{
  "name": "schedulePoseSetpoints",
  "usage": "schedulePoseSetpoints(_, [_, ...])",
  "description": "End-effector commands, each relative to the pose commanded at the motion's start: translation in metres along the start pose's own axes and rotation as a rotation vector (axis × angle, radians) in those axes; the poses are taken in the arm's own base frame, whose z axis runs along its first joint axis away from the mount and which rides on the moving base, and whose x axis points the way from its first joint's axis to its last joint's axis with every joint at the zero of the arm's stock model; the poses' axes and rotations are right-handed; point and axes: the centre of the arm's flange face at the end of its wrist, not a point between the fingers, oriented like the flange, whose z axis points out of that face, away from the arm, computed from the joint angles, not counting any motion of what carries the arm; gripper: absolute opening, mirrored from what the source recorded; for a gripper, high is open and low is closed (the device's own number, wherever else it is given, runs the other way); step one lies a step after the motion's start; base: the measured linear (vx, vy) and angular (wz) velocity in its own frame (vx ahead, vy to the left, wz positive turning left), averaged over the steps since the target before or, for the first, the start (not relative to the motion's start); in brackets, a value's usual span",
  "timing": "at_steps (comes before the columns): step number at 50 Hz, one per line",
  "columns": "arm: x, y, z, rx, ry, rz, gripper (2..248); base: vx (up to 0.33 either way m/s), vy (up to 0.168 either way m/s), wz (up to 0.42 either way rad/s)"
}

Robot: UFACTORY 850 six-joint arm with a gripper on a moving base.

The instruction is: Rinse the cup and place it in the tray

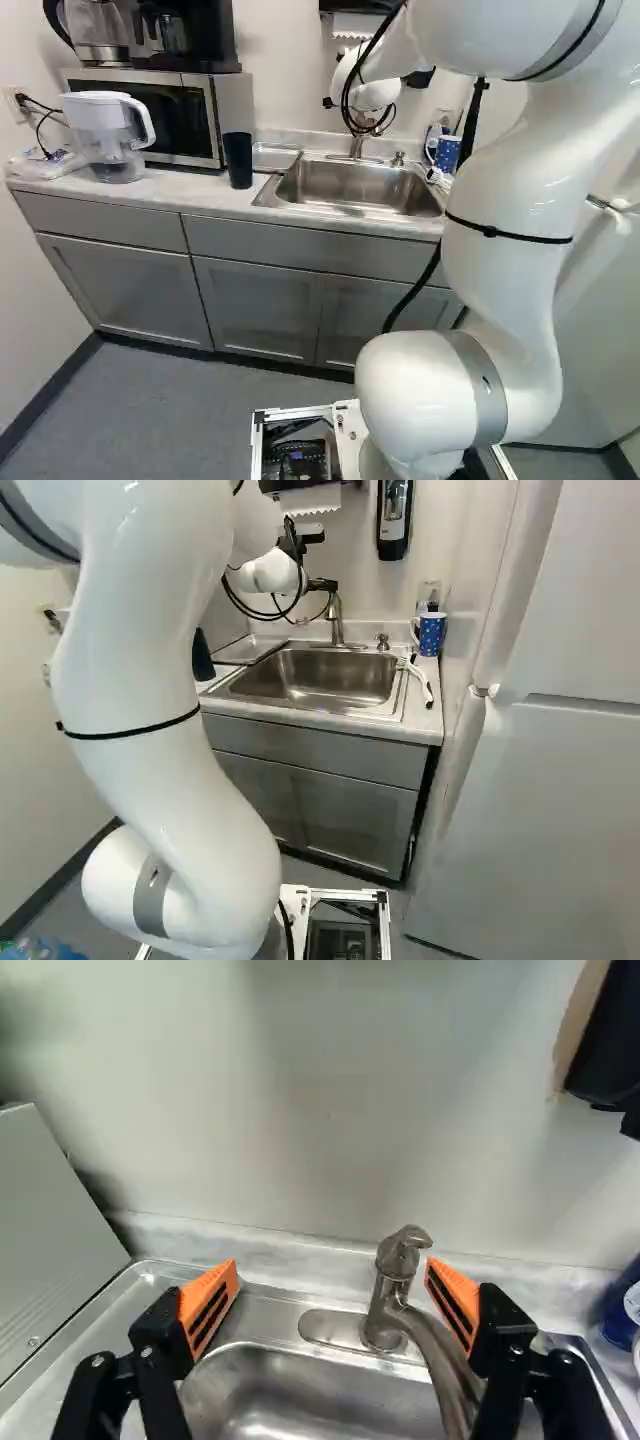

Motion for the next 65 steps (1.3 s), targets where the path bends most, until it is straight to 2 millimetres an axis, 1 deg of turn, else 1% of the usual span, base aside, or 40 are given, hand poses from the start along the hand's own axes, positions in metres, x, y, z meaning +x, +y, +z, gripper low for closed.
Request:
schedulePoseSetpoints(50, [0.006,-0.002,0.056,0.003,0.013,-0.001,247,0.0,0.0,0.0])
schedulePoseSetpoints(65, [0.008,-0.003,0.068,0.004,0.03,-0.001,247,0.0,0.0,0.0])
